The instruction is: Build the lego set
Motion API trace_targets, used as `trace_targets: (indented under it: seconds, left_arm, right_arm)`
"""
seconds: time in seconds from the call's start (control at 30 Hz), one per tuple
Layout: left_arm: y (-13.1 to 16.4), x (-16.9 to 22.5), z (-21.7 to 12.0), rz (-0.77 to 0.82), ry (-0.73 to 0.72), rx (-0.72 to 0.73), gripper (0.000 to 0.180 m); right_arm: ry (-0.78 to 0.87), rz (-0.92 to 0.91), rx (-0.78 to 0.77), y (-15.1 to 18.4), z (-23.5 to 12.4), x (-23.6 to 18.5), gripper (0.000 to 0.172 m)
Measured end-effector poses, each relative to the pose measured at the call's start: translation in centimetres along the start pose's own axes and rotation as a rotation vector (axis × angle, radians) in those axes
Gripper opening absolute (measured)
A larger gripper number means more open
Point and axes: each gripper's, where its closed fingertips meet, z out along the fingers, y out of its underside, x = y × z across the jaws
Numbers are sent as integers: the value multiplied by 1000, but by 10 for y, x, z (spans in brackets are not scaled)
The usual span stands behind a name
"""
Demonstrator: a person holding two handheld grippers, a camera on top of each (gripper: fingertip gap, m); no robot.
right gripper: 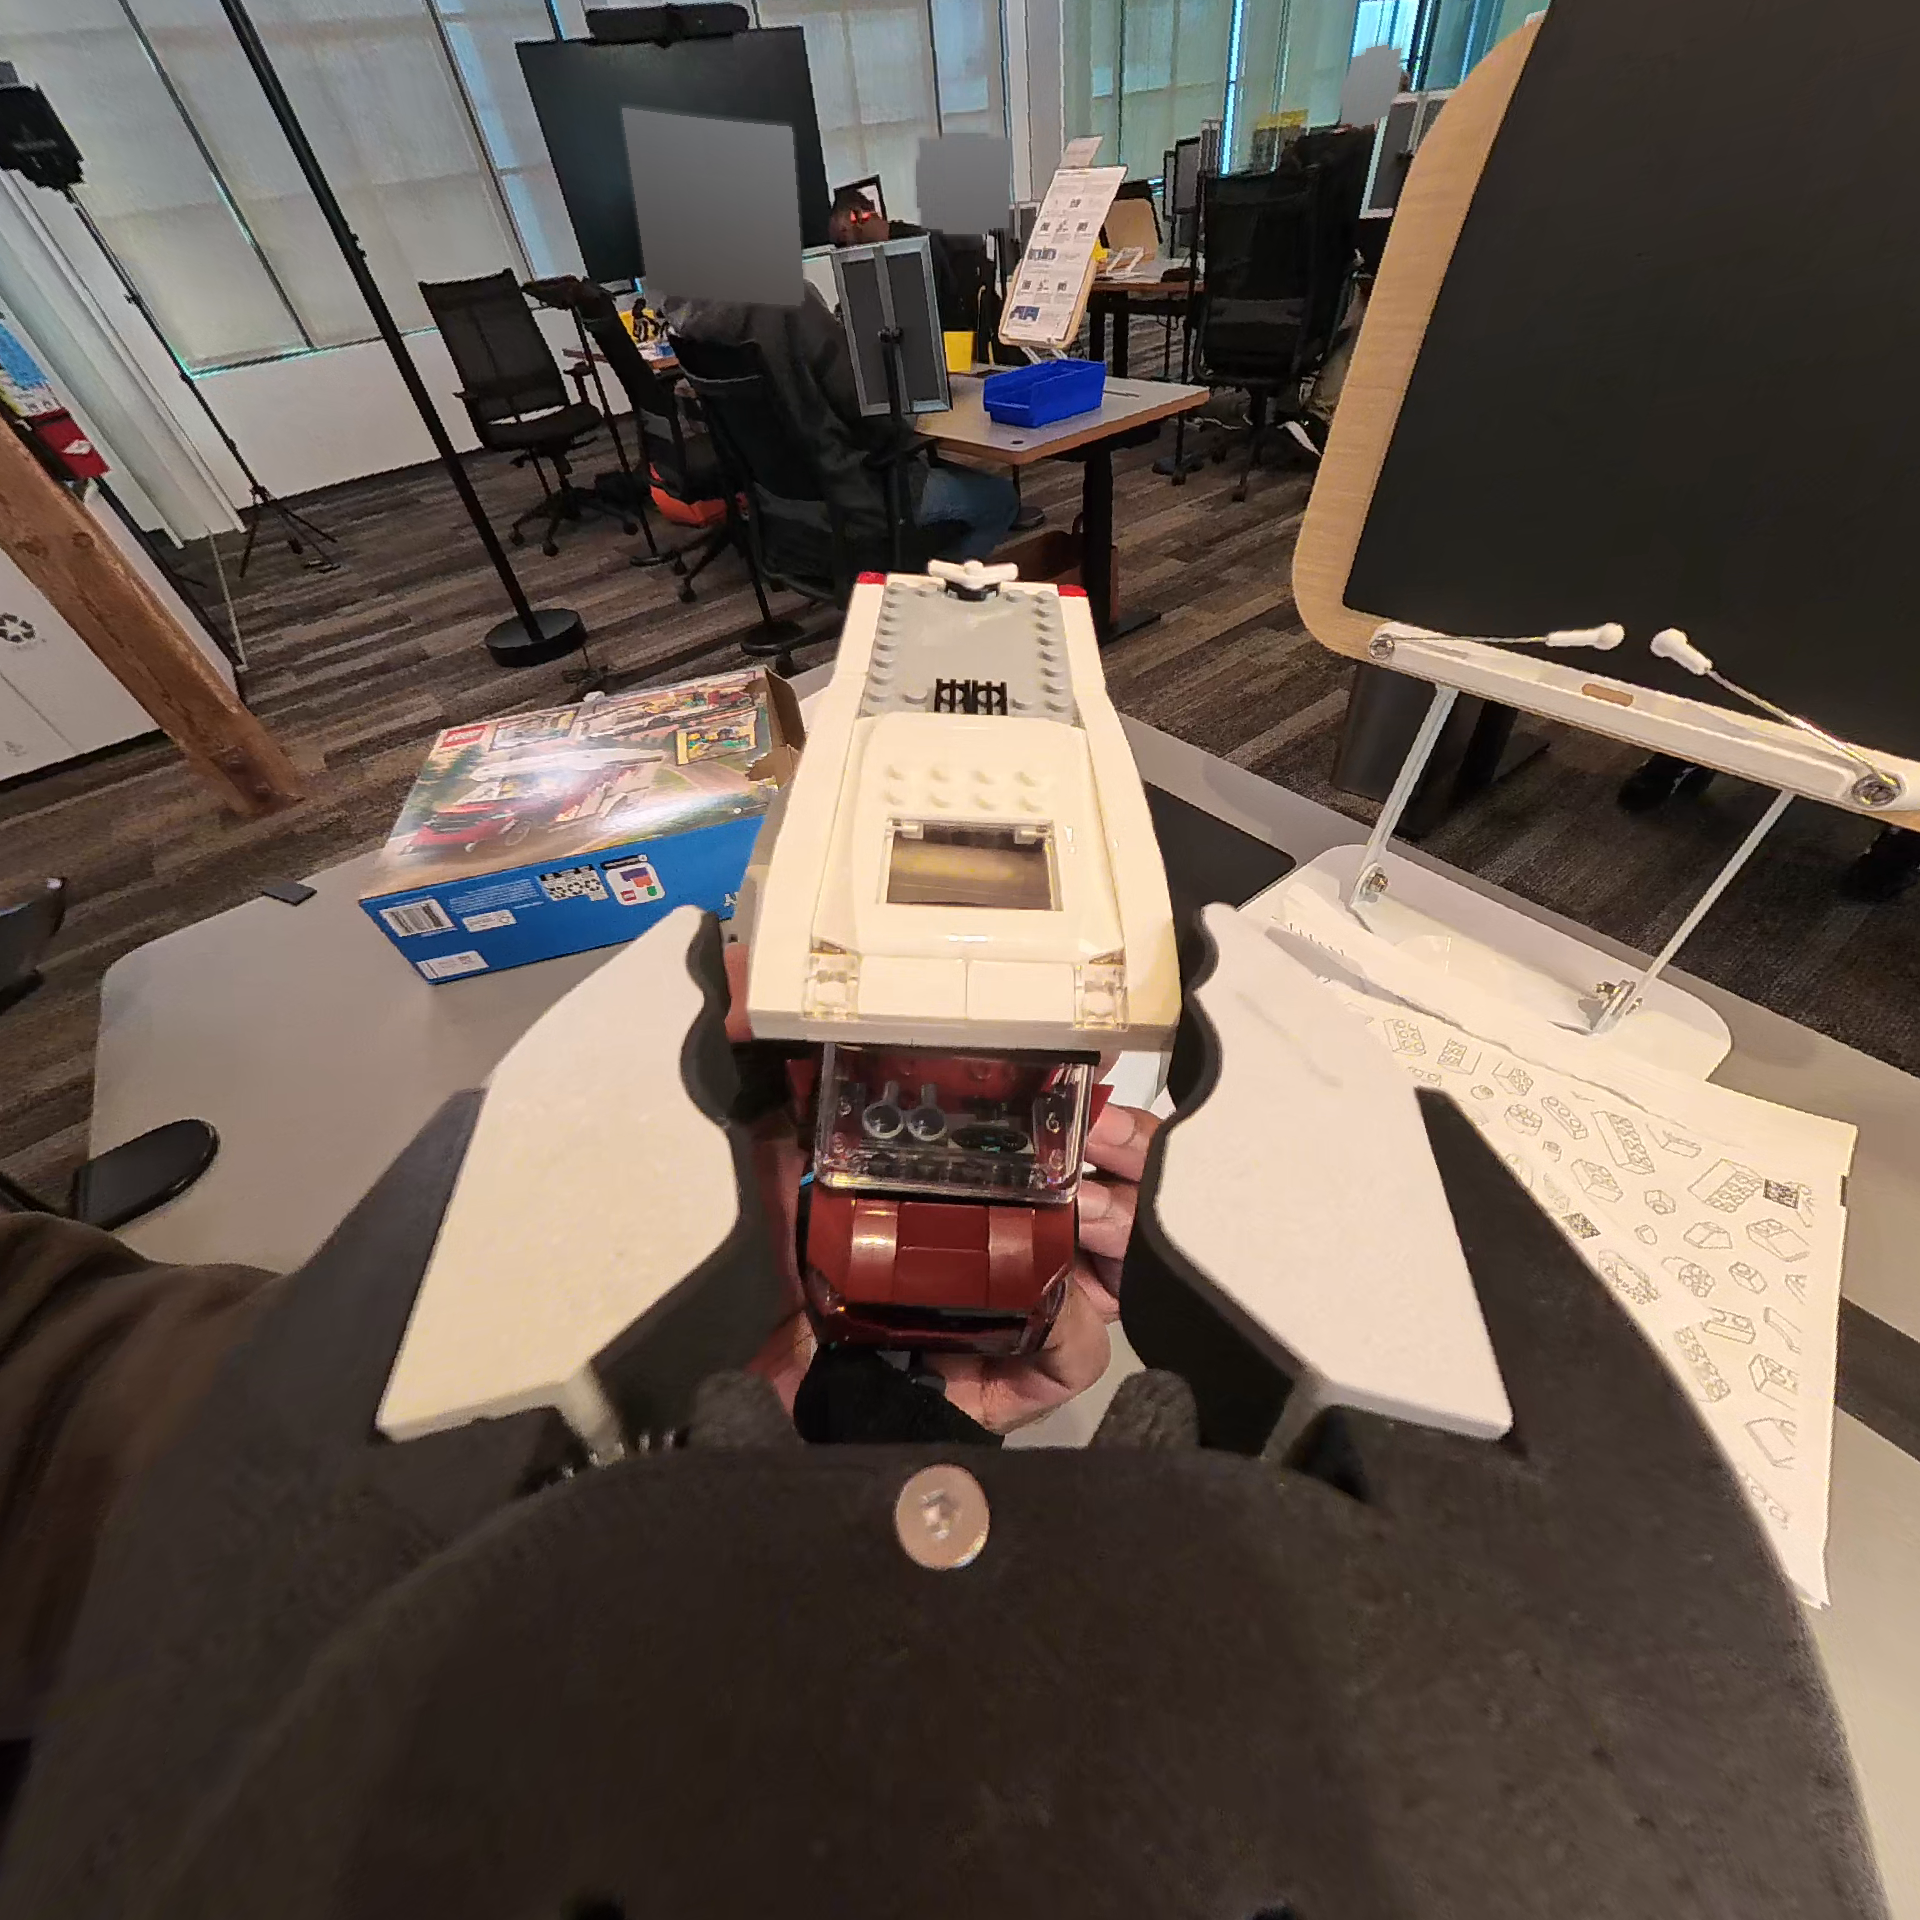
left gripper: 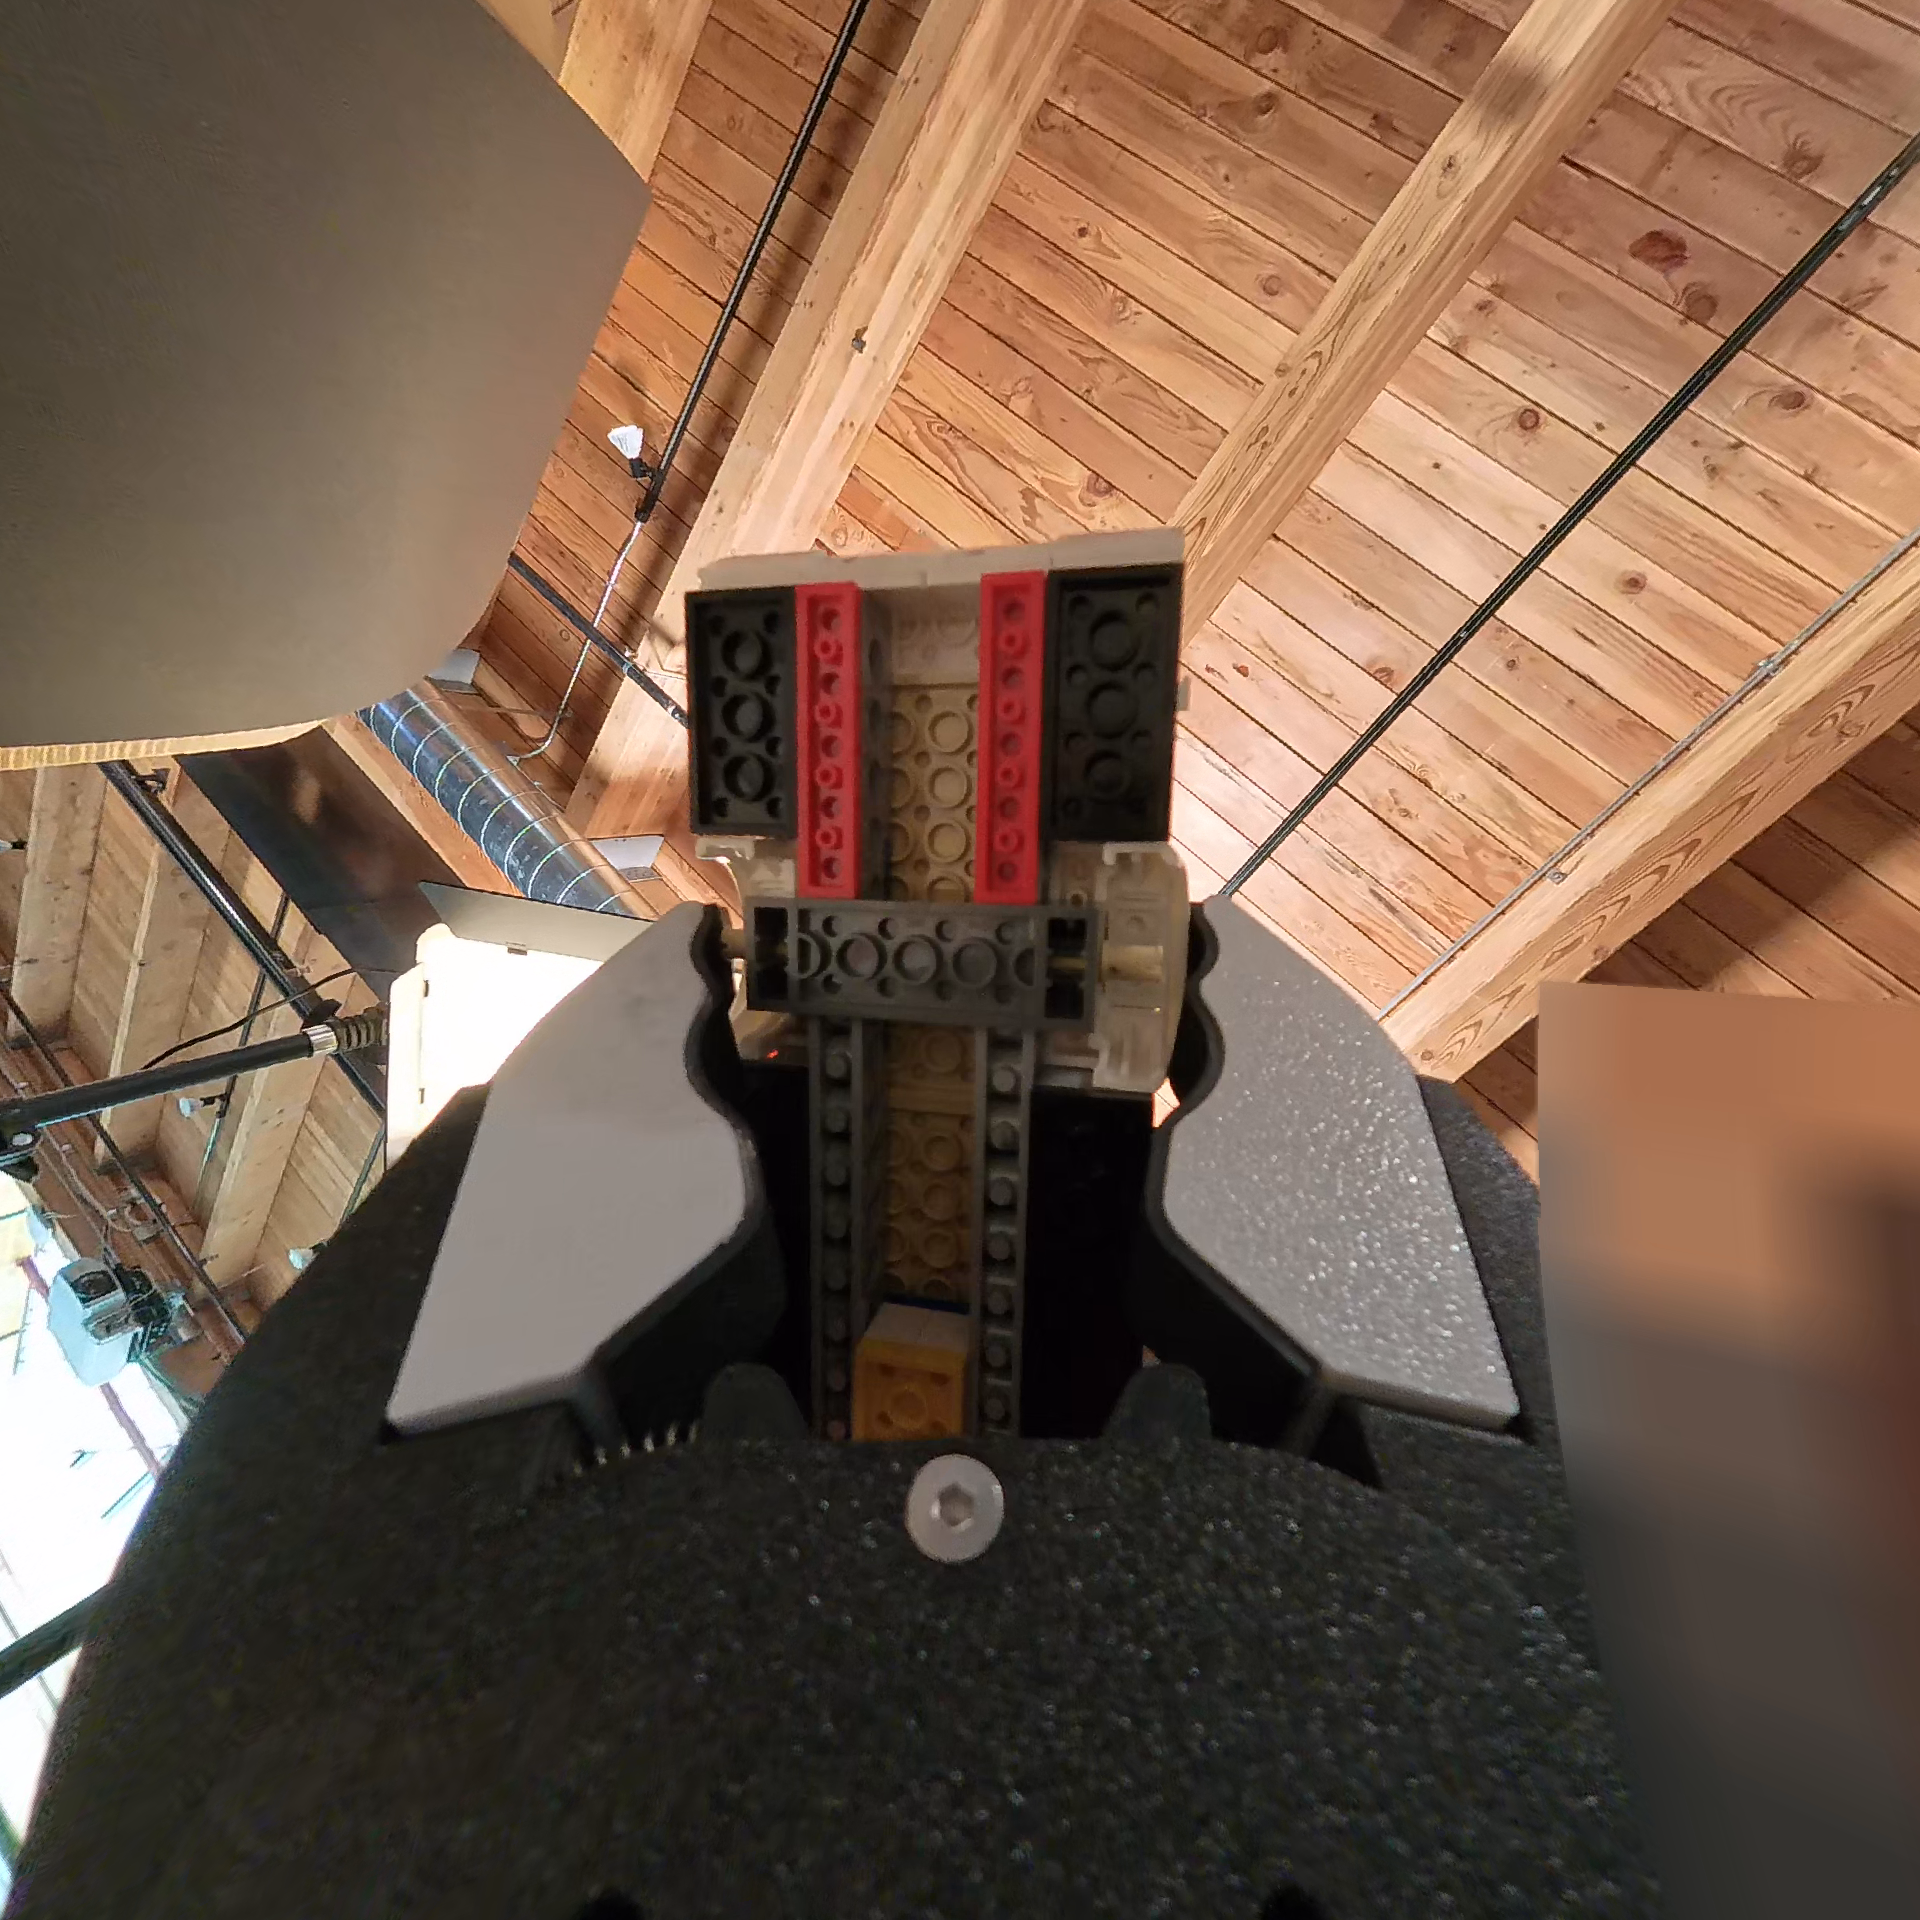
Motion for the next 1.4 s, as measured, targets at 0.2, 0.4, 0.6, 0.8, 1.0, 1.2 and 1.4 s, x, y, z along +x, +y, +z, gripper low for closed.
trace_targets:
  seconds: [0.2, 0.4, 0.6, 0.8, 1.0, 1.2, 1.4]
  left_arm:
    - [-2, 3, 2, 10, 11, -4, 83]
    - [-5, 7, 3, 33, 27, -9, 83]
    - [1, 6, 3, 33, 18, -20, 83]
    - [2, 12, 6, 54, 35, -36, 83]
    - [0, 18, 10, 67, 51, -40, 83]
    - [-7, 22, 13, 83, 60, -31, 83]
    - [-8, 22, 13, 79, 57, -23, 83]
  right_arm:
    - [10, -78, -28, -6, -17, -2, 89]
    - [-36, -233, -172, -39, -25, -7, 82]
    - [-111, -350, -540, -39, 10, -11, 77]
    - [-106, -384, -639, -46, 38, -8, 70]
    - [-132, -383, -686, -49, 51, -8, 69]
    - [-160, -397, -726, -41, 43, -8, 68]
    - [-177, -415, -738, -43, 36, -8, 70]
